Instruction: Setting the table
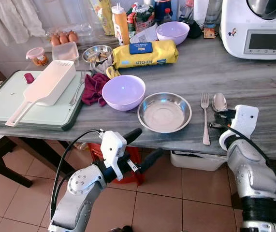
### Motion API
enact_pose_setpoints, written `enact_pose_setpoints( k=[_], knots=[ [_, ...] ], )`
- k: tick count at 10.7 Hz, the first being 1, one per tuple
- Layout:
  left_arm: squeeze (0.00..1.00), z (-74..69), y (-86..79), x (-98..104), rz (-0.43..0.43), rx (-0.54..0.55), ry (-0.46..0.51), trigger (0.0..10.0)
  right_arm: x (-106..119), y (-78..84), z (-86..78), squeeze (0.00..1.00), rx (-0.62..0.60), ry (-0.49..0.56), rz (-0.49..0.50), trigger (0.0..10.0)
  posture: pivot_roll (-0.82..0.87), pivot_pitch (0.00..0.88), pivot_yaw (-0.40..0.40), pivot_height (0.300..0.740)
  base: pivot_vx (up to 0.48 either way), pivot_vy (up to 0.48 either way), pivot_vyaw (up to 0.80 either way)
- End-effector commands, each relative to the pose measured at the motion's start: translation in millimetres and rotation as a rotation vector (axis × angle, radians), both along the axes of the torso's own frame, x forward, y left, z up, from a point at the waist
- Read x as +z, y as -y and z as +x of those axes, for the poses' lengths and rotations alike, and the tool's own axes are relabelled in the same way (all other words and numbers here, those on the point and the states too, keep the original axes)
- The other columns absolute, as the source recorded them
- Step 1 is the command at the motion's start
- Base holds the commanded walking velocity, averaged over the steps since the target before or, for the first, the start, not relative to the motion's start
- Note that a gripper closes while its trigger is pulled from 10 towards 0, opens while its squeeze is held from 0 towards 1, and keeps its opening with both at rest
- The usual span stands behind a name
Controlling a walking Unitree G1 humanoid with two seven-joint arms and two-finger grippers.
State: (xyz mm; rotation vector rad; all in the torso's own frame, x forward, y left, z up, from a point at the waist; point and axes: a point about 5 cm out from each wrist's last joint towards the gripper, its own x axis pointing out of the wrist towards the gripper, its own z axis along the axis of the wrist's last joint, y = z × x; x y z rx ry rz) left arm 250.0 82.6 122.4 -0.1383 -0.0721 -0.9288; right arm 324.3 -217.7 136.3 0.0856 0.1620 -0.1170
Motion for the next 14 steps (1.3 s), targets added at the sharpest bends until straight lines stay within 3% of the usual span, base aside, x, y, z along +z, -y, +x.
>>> enact_pose_setpoints(
  k=[1, 5, 12, 14],
  knots=[
    [0.0, -2.2, -2.4, -0.1, 0.011, 0.001, 0.0, 10.0, 3.0, 0.4, 3.5, 0.0, 0.004, 0.015, -0.001, 10.0, -0.2, 0.137, 0.127, 0.74, 0.0, 0.0, 0.0],
    [0.0, -0.9, -4.0, -6.8, 0.021, 0.01, -0.01, 10.0, 4.3, -2.7, 10.8, 0.0, 0.022, 0.021, -0.002, 10.0, -0.19, 0.131, 0.125, 0.74, 0.0, 0.0, 0.0],
    [0.0, -0.8, -5.3, -14.4, 0.035, 0.005, -0.019, 10.0, -11.2, -10.5, 1.6, 0.0, 0.027, -0.018, 0.02, 10.0, -0.2, 0.135, 0.13, 0.74, 0.0, 0.0, 0.0],
    [0.0, -1.4, -4.9, -14.4, 0.036, 0.004, -0.018, 10.0, -10.0, -6.1, 1.9, 1.0, 0.012, -0.015, 0.018, 10.0, -0.2, 0.138, 0.129, 0.74, 0.0, 0.0, 0.0]
  ],
)
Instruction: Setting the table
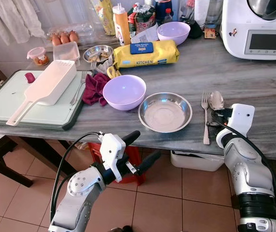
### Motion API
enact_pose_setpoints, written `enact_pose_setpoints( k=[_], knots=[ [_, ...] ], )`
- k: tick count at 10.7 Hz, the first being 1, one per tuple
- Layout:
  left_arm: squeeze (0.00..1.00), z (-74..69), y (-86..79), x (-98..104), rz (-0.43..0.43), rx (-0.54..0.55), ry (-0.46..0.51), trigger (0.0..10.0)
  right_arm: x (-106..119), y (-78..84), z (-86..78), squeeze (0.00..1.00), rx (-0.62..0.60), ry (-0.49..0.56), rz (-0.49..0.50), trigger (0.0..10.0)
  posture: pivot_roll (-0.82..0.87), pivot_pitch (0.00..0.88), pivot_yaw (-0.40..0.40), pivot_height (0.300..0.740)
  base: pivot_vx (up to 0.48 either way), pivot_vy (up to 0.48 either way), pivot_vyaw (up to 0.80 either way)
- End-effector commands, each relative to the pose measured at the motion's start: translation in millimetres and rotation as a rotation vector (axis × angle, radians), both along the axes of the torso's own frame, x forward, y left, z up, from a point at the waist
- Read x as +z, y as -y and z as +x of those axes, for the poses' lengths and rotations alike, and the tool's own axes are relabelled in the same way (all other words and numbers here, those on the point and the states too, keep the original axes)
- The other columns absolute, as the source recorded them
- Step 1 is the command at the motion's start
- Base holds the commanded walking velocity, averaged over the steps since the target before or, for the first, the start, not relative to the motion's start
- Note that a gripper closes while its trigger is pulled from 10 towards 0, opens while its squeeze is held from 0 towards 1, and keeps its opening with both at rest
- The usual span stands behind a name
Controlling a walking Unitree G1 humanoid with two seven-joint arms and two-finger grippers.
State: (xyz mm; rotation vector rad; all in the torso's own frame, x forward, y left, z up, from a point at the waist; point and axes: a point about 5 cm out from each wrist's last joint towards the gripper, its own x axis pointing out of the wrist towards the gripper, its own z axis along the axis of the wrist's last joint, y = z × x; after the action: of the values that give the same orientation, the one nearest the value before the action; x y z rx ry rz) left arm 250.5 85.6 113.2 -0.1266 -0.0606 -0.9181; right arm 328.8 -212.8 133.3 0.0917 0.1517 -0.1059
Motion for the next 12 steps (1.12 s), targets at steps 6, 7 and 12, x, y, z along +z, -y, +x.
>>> enact_pose_setpoints(
  k=[6, 7, 12],
  knots=[
    [0.0, -1.2, -0.1, -5.3, 0.021, -0.002, -0.01, 10.0, 1.5, 6.0, -0.5, 1.0, -0.015, 0.018, -0.013, 10.0, -0.2, 0.138, 0.13, 0.74, 0.0, 0.0, 0.0],
    [0.0, -0.9, 0.1, -5.4, 0.021, -0.003, -0.011, 10.0, 10.3, 6.1, 1.3, 1.0, -0.01, 0.059, -0.017, 10.0, -0.2, 0.138, 0.13, 0.74, 0.0, 0.0, 0.0],
    [0.0, 0.6, 1.0, -4.3, 0.021, 0.003, -0.003, 10.0, 72.8, -17.6, -2.7, 1.0, 0.088, 0.41, -0.104, 10.0, -0.19, 0.13, 0.127, 0.74, 0.0, 0.0, 0.0]
  ],
)
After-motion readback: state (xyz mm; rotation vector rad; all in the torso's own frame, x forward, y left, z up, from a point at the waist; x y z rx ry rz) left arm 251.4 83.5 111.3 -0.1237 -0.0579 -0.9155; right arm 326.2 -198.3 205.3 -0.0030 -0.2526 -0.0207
